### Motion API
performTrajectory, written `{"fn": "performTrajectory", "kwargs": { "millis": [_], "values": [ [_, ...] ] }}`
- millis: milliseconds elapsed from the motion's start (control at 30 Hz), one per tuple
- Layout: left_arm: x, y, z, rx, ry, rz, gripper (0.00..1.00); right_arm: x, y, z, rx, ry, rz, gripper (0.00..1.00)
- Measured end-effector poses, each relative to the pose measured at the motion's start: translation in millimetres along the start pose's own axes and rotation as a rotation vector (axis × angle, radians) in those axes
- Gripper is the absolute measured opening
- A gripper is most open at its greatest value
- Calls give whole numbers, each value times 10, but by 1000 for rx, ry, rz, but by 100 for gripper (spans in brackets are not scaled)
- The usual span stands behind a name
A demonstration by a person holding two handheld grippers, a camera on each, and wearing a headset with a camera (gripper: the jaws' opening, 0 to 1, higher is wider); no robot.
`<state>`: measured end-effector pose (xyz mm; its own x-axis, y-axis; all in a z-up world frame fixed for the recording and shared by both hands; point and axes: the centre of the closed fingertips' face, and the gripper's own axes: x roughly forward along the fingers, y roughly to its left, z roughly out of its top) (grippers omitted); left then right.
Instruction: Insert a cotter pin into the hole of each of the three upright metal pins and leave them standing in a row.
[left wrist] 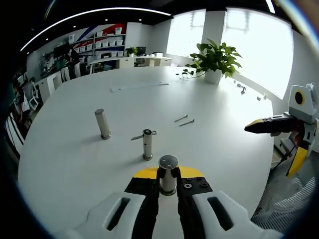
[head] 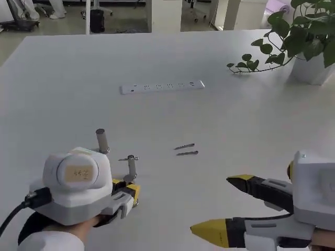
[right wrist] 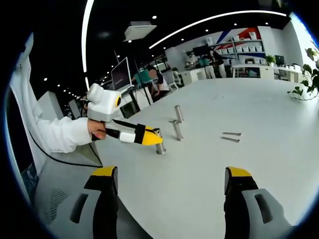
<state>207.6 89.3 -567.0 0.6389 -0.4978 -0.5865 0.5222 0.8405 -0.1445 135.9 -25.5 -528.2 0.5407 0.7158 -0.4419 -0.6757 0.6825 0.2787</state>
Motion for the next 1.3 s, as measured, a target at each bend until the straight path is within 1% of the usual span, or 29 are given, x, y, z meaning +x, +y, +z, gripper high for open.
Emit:
{"fn": "performTrajectory", "kwargs": {
  "millis": [100, 233, 300, 333, 433, 500, 567, 600, 667, 767, 800, 867, 933, 1000, 1033, 1067, 1167, 1267, 1300],
  "values": [
    [27, -13, -18, 0, 2, 8, 10, 10, 11, -4, -2, 4, 1, 86],
    [55, -26, -62, -4, 17, 12, 11, 6, 8, 13, 5, -3, -3, 86],
    [52, -33, -51, -13, 10, 14, 11, 1, 10, 16, 4, -3, -3, 86],
    [55, -37, -49, -29, 7, 16, 11, -1, 10, 15, 7, -5, -3, 85],
    [59, -40, -44, -24, 2, 21, 11, 5, 22, 0, 12, -3, 4, 84],
    [56, -47, -48, -18, 1, 20, 11, 14, 37, -28, 6, 9, 7, 84],
    [53, -86, -57, -54, -2, -10, 11, 24, 40, -40, 9, 10, 10, 84],
    [49, -81, -60, -62, -7, -7, 11, 30, 45, -44, 12, 9, 12, 84],
    [39, -98, -69, -41, -9, -3, 11, 41, 61, -63, 12, 17, 19, 84],
    [34, -116, -75, -31, -8, 0, 11, 44, 68, -71, 10, 21, 22, 84],
    [34, -120, -78, -19, -8, 0, 11, 47, 69, -69, 12, 20, 24, 84],
    [28, -127, -83, -17, -11, 6, 11, 47, 67, -65, 12, 20, 24, 84],
    [31, -158, -86, -52, -16, -8, 11, 47, 90, -57, 22, 18, 38, 84],
    [27, -175, -88, -59, -15, -16, 11, 51, 107, -66, 17, 25, 43, 85],
    [29, -185, -89, -46, -15, -16, 12, 54, 112, -73, 15, 30, 44, 85],
    [34, -193, -87, -19, -15, -13, 12, 58, 118, -80, 13, 34, 45, 85],
    [37, -222, -98, -1, -9, -17, 12, 62, 128, -89, 13, 40, 50, 85],
    [33, -253, -116, -45, -4, -26, 13, 59, 128, -94, 12, 44, 50, 85],
    [34, -249, -116, -43, -4, -25, 13, 59, 129, -98, 18, 47, 55, 85]
  ]
}}
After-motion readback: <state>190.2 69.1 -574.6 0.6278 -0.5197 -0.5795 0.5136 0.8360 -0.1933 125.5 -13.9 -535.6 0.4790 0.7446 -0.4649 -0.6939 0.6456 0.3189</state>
